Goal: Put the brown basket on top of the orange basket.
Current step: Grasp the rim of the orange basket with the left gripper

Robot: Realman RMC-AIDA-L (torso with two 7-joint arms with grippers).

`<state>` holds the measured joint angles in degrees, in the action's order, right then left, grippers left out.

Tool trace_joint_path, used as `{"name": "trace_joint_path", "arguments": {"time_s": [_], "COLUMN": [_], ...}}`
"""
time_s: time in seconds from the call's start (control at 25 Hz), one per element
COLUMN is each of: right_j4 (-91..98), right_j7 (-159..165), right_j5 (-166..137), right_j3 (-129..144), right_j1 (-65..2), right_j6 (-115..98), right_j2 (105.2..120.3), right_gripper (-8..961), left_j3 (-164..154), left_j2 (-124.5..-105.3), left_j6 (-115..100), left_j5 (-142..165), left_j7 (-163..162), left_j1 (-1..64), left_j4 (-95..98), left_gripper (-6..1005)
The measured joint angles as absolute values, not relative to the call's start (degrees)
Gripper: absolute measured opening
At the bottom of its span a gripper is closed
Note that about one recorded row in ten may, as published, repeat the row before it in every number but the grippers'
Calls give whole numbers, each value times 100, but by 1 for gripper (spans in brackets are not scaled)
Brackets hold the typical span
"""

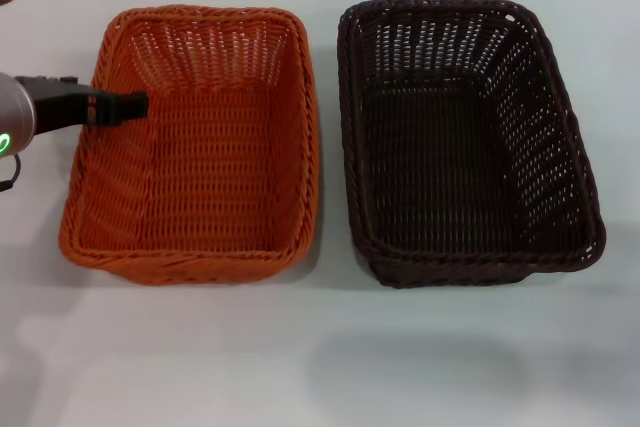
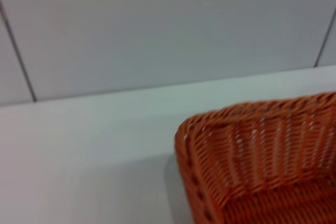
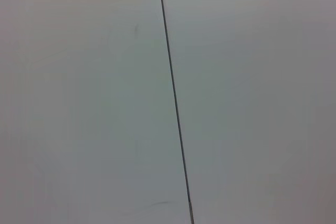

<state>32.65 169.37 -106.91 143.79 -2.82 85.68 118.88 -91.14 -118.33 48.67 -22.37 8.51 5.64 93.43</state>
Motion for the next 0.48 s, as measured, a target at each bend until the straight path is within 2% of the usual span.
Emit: {"name": "trace_joint_path", "arguments": {"time_s": [0.48], "right_j4": [3131], "right_j7": [16936], "right_j5": [-10697], "right_j3": [14352], "right_j1": [-314], "right_j6": [8589], "right_j2": [11872], "right_gripper": [830], "left_j3": [-9188], "left_j2": [-11848], "left_j6": [4929], "left_j5": [-2221], "left_j7": [773], "left_j1": [921], "left_j4": [8631], "left_gripper": [847]}}
